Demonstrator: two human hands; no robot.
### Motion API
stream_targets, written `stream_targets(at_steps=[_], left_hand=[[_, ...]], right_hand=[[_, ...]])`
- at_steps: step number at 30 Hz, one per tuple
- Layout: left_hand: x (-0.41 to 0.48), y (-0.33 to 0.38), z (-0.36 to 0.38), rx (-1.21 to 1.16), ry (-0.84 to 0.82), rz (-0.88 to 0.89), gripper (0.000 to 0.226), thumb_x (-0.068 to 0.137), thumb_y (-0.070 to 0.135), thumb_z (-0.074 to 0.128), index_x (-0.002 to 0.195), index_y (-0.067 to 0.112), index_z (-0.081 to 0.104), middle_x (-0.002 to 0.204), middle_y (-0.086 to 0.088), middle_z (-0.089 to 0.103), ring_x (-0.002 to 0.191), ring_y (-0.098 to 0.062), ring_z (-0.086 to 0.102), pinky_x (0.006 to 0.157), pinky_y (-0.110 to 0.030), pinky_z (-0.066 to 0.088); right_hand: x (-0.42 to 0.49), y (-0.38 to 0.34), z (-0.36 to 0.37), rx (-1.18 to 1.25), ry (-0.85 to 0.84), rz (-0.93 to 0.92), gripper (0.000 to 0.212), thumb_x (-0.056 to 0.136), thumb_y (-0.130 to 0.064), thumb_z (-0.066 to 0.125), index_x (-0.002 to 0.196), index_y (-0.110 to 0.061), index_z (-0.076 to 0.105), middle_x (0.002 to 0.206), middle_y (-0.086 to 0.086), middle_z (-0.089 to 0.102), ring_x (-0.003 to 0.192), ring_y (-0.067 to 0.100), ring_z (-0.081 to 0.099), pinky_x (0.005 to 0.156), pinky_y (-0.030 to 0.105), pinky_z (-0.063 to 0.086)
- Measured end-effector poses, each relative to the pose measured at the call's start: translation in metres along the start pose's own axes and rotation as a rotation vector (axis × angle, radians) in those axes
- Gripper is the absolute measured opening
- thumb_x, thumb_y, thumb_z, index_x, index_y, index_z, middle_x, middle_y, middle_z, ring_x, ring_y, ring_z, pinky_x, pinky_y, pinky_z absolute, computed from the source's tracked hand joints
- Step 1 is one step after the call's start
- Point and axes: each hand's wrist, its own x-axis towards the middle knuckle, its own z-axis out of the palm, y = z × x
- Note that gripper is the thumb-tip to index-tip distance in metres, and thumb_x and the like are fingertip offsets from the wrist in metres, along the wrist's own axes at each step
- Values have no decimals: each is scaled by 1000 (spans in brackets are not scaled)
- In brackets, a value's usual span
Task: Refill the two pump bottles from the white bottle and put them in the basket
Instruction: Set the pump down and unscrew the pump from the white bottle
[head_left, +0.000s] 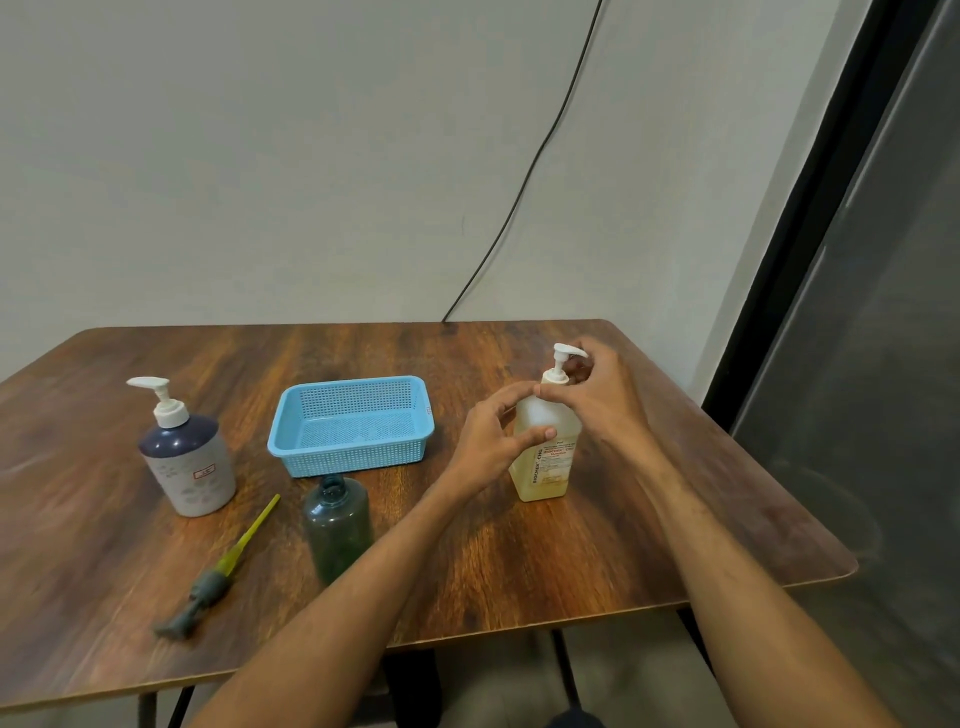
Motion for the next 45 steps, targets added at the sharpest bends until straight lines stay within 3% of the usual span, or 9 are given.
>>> stream_targets(at_steps=[7, 12, 16, 21, 26, 32, 37, 41, 45], left_hand=[[2, -4, -1, 17, -7, -32, 58, 84, 27, 79, 137, 18, 58, 137, 6, 60, 127, -9, 56, 106, -34, 51], [2, -6, 0, -5, -2, -51, 58, 83, 24, 80, 137, 17, 58, 140, 3, 59, 129, -13, 55, 107, -37, 50], [2, -7, 1, -10, -4, -68, 59, 83, 24, 80, 137, 18, 58, 141, 3, 58, 130, -15, 54, 108, -39, 49], [2, -4, 3, -11, 12, -62, 58, 82, 20, 81, 135, 17, 59, 138, 3, 61, 127, -13, 56, 106, -35, 51], [0, -2, 4, -3, 33, -66, 57, 82, 19, 81, 135, 18, 59, 138, 3, 60, 126, -12, 56, 104, -31, 51], [-3, 1, 5, 19, 72, -58, 58, 82, 20, 81, 135, 16, 59, 138, 1, 60, 126, -13, 56, 103, -30, 52], [-9, 0, 5, 24, 180, -43, 58, 77, 24, 85, 130, 16, 64, 134, 3, 64, 123, -13, 59, 100, -38, 55], [-12, 1, 6, 46, 238, -45, 57, 74, 24, 87, 127, 18, 65, 131, 4, 65, 121, -13, 60, 97, -40, 56], [-16, 3, 5, 64, 267, -31, 57, 74, 23, 87, 127, 17, 66, 131, 4, 65, 119, -11, 61, 97, -37, 57]], right_hand=[[7, -20, -20, 81, 1, -58, 39, 72, 5, 77, 102, -15, 61, 88, 1, 74, 84, 18, 72, 77, 44, 62], [14, -35, -40, 118, 39, -120, 48, 69, -3, 82, 109, -21, 61, 97, 6, 74, 89, 20, 73, 82, 43, 62], [13, -50, -57, 166, 66, -168, 51, 67, -3, 85, 110, -16, 61, 97, 10, 74, 90, 23, 73, 86, 46, 60], [10, -64, -80, 205, 138, -225, 56, 58, -17, 92, 107, -20, 64, 99, 14, 73, 91, 30, 73, 84, 52, 60], [-1, -85, -97, 263, 175, -290, 58, 62, -6, 90, 112, -10, 63, 96, 19, 72, 88, 32, 74, 82, 51, 60], [-18, -89, -107, 291, 296, -334, 52, 66, -5, 91, 111, -6, 65, 94, 12, 73, 89, 27, 74, 80, 42, 61], [-36, -56, -94, 237, 438, -266, 40, 67, -8, 90, 101, -13, 71, 98, 2, 72, 90, 18, 72, 76, 32, 60], [-58, -11, -58, 145, 502, -147, 30, 68, -5, 87, 91, -15, 70, 94, -7, 66, 83, 0, 63, 68, 13, 50], [-84, 40, -13, 41, 437, -31, 30, 72, -9, 87, 87, -20, 64, 95, -8, 59, 82, 4, 59, 65, 20, 54]])
